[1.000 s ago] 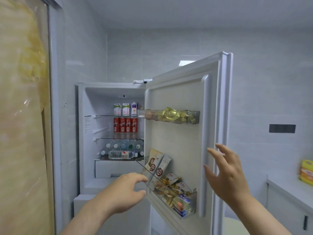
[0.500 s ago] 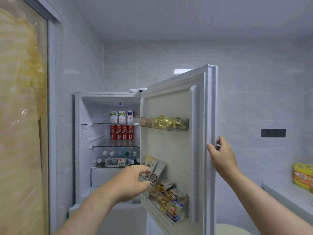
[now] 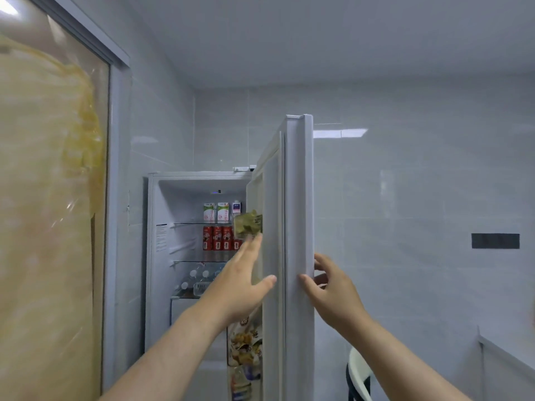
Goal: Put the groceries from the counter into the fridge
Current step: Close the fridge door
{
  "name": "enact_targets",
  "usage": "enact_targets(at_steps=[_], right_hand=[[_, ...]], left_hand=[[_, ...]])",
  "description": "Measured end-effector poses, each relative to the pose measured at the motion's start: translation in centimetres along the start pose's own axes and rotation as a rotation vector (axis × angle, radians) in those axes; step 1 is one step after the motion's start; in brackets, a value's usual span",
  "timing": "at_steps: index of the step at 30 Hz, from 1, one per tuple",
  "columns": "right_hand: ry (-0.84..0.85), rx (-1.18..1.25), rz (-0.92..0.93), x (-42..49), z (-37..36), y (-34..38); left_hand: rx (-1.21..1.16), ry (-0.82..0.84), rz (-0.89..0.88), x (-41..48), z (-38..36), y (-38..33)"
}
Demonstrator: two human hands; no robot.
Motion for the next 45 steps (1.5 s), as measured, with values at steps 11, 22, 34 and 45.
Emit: enact_targets(at_steps=[11,22,34,45], right_hand=[[0.417,-0.130,0.134,0.6,-9.0,2.2],[0.496,-0.109,0.215,4.1,-16.4,4.2],[0.289,-0.216,0.265,10.4,-24.2,5.9],[0.236,-0.572,0.297,16.1,-32.6,5.2]], left_hand=[[0.004,-0.125,0.133,-1.3,4.8,3.5],[-0.039,-0.185,0.257,-2.1,9.7,10.8],[-0.010,-0.210,0.290,-0.7,14.7,20.6],[-0.070,-0.154,0.255,1.7,17.3,29.6]])
Point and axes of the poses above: each hand's wrist, its own x-axis towards the middle knuckle, its own z-axis out of the back of the hand, y = z × x, the point moved 9 cm from there along x, towards the middle knuckle, and after that the axes turned 2 degrees about y, right-handed, at the moved point
